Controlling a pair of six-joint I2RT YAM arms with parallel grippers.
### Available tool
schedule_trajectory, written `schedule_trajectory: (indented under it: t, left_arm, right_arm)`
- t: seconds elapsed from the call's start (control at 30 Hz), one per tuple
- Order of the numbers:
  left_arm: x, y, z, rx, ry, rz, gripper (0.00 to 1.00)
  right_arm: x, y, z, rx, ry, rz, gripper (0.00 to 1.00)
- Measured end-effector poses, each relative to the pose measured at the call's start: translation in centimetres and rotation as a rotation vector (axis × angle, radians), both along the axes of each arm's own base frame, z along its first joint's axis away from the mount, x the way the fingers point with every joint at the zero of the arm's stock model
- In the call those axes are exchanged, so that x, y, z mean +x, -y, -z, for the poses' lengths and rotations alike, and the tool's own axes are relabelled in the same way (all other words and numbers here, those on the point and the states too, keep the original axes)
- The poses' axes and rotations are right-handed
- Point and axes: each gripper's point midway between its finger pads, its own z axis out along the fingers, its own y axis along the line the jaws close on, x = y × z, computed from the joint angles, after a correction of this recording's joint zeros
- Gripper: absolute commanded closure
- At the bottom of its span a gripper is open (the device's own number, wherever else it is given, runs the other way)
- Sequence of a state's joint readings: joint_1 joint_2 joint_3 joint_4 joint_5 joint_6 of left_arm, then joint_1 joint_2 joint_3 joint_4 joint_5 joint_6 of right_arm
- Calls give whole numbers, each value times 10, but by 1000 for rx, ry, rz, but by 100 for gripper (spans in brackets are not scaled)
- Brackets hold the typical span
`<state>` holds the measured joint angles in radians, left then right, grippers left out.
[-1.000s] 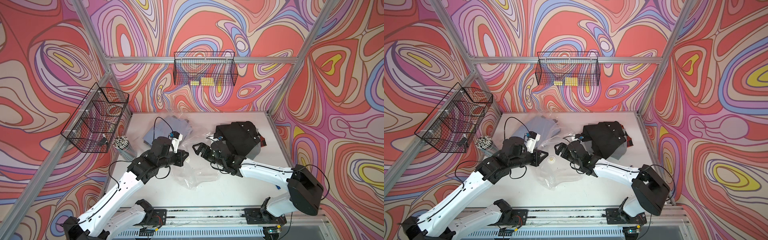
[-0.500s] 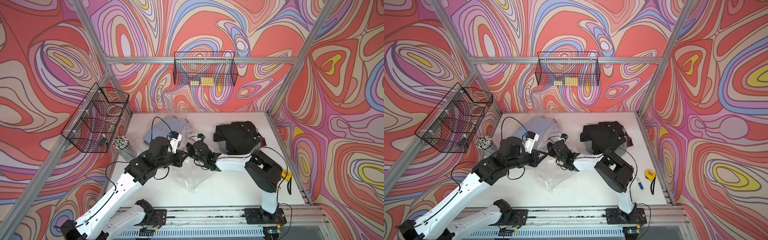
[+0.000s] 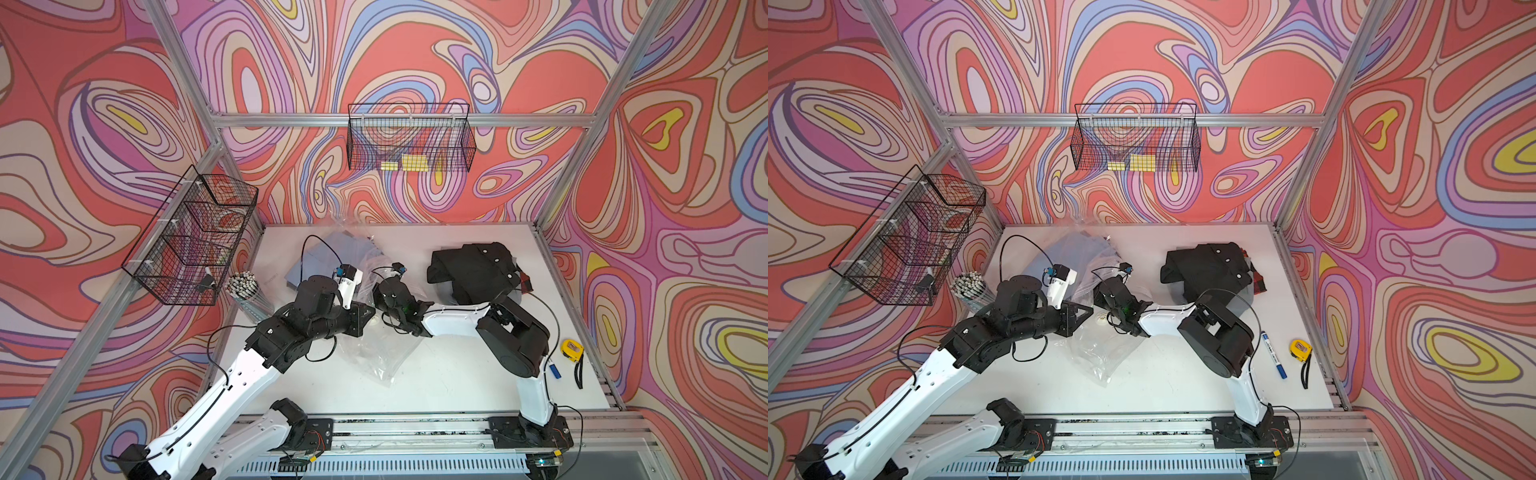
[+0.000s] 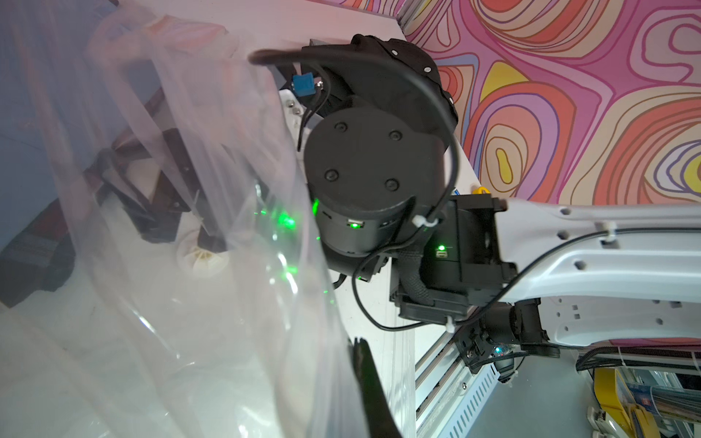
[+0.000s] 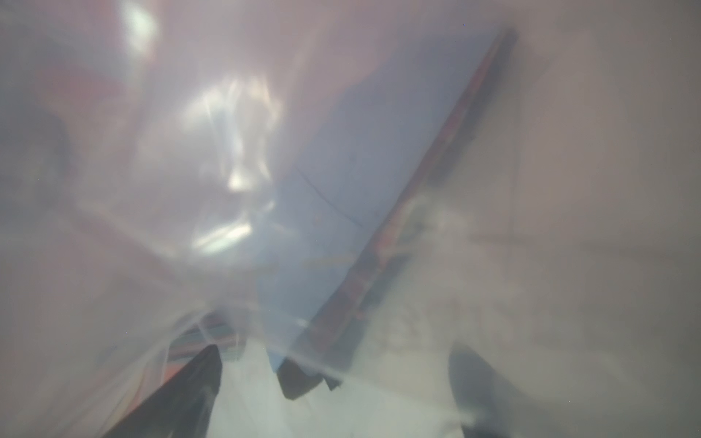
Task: Take the shirt out of the vacuum bag
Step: Take out the shirt from the vacuum bag.
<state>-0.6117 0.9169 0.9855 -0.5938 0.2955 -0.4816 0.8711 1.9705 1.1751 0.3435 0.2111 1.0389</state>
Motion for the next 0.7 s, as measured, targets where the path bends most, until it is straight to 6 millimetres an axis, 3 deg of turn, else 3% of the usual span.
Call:
schedule_trajectory:
  t: [0.07, 0.17, 0.23, 0.33, 0.43, 0.6, 0.7]
  left_arm:
    - [-1, 0, 1, 3, -3, 4, 100]
    - [-2, 1, 2, 5, -6, 8, 100]
    - [-1, 1, 3, 8, -10, 8, 100]
    - [1, 3, 7, 15, -21, 9, 100]
    - [2, 3, 10, 22, -31, 8, 100]
    - [4, 4, 14, 30, -40, 7, 100]
    - [5, 5, 16, 37, -46, 4, 100]
  right_arm:
    - [-5, 24, -18, -36, 18, 43, 2]
    - [-11, 52, -61, -42, 82, 91, 2]
    - [-17, 63, -87, -15, 119, 101, 2]
    - [-25, 68, -107, 17, 139, 92, 2]
    - [-39, 63, -100, 25, 122, 62, 2]
    - [-79, 50, -56, 0, 35, -23, 2]
    - [-96, 38, -55, 1, 28, -66, 2]
